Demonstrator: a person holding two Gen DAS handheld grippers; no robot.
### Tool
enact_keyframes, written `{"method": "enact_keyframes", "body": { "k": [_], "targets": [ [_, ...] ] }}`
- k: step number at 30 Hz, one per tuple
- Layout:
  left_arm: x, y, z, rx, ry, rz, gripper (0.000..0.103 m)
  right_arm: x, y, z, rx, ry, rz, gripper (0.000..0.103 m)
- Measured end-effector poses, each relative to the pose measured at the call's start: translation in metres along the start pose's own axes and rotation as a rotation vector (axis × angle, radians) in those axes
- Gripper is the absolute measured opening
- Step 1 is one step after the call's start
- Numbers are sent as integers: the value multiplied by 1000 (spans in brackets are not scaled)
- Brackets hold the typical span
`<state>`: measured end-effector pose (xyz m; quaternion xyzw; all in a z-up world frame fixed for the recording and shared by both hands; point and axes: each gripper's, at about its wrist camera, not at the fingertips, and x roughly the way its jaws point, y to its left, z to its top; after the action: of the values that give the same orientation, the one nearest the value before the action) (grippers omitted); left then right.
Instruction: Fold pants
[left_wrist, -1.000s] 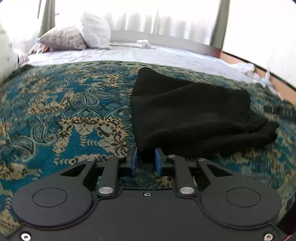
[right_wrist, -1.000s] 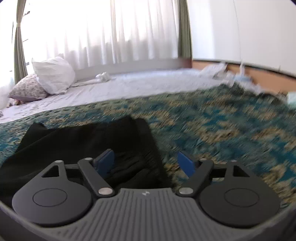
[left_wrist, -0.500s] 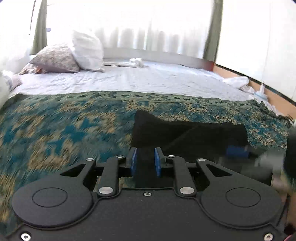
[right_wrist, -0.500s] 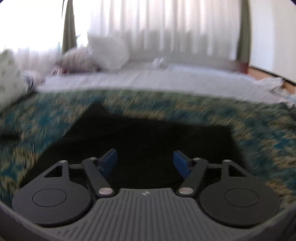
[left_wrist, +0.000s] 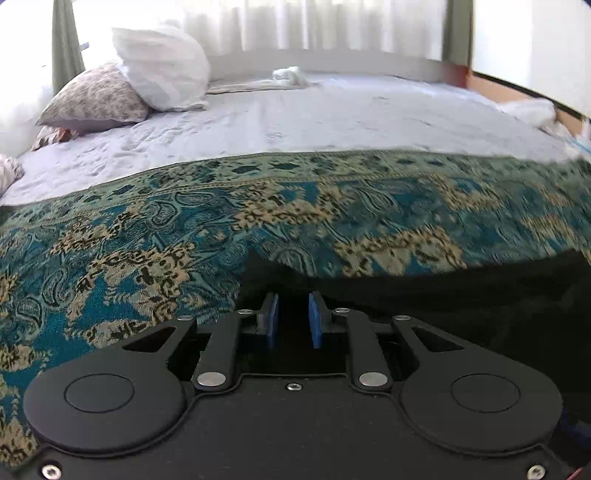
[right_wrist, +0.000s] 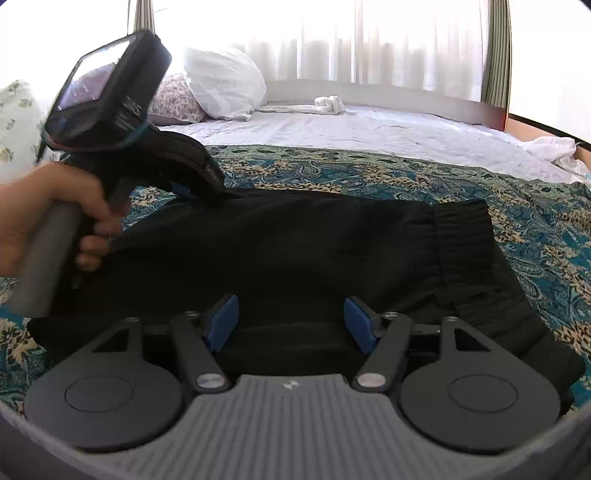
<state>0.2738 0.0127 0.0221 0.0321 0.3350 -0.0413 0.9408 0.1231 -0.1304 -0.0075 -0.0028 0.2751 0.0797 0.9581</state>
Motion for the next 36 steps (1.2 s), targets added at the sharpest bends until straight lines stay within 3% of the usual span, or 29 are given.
{"method": "enact_keyframes", "body": {
  "k": [3, 4, 5, 8, 13, 16, 18, 19, 20, 23, 24, 28, 32, 36],
  "targets": [
    [4, 7, 0, -11, -26, 36, 21, -7, -4, 0, -2, 13, -1, 76],
    [7, 13, -2, -32, -24, 38, 30, -9, -9, 0, -4, 20, -6, 76],
    [9, 22, -2, -73, -22, 19, 35, -14, -12, 0, -6, 27, -19, 76],
    [12, 43, -12, -214, -35, -52, 38, -32, -31, 8, 43, 9, -91, 77],
    [12, 38, -13, -181, -54, -30, 38, -30, -74, 45, 151, -102, -259, 89],
    [11, 38, -15, -181, -62, -29, 39, 12, -90, 62, 150, 13, -265, 103],
    [10, 37, -16, -185, -64, -31, 39, 39, -96, 63, 156, 85, -272, 103],
    [10, 38, -16, -187, -64, -33, 39, 47, -98, 59, 168, 93, -277, 90],
    [11, 38, -16, -189, -64, -34, 39, 50, -101, 55, 194, 91, -247, 71],
    [12, 40, -15, -200, -62, -40, 41, 39, -95, 42, 192, 21, -280, 53],
    [13, 40, -15, -205, -61, -44, 41, 34, -91, 39, 167, -10, -306, 52],
    [14, 45, -16, -232, -62, -66, 43, 35, -83, 27, 145, -40, -374, 55],
    [14, 47, -13, -252, -51, -71, 44, 28, -81, 26, 184, -52, -448, 76],
    [0, 49, -1, -252, -34, -87, 42, 13, -86, 31, 232, -25, -498, 82]
  ]
}}
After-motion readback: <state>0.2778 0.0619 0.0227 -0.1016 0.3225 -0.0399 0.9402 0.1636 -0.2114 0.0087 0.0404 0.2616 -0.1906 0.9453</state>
